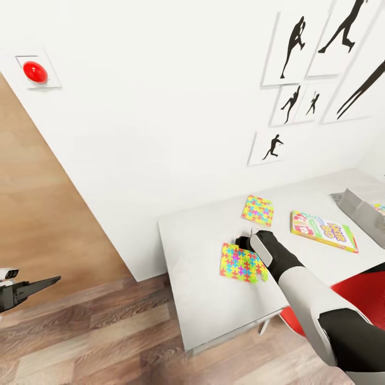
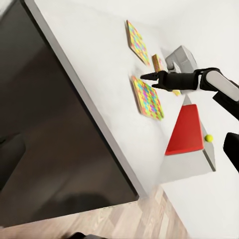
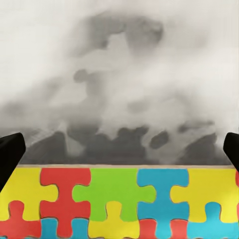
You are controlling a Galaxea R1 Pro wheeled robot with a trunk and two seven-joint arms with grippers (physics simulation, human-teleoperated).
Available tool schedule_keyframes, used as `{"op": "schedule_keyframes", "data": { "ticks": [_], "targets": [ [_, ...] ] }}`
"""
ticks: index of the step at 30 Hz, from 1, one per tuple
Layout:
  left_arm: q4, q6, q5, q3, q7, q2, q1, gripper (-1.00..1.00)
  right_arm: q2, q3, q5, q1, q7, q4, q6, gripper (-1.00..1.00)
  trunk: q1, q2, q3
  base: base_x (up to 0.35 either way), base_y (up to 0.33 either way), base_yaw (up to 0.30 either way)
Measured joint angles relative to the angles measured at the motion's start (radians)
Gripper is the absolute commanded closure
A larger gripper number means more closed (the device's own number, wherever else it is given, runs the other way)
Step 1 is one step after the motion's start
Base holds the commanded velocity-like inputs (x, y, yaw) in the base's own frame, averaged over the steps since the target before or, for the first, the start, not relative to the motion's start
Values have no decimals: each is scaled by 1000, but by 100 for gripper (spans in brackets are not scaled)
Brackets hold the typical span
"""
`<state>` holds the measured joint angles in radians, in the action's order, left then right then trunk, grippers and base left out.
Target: Put all the toys in the child's room - the three board games (two on the bed and one on the table), the two jigsaw puzzles on the table, and the tennis ball on the table - inside the toy box on the table in the child's room.
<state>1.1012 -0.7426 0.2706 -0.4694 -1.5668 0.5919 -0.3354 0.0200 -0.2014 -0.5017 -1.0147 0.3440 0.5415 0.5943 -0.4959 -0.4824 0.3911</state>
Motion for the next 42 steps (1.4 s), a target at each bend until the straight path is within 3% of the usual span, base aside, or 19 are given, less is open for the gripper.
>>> {"op": "schedule_keyframes", "data": {
  "ticks": [42],
  "targets": [
    [0,0,0,0,0,0,0,-100,1,-1,0,0,-1,0,1,-100,0,0,0,-72,28,0]
  ]
}}
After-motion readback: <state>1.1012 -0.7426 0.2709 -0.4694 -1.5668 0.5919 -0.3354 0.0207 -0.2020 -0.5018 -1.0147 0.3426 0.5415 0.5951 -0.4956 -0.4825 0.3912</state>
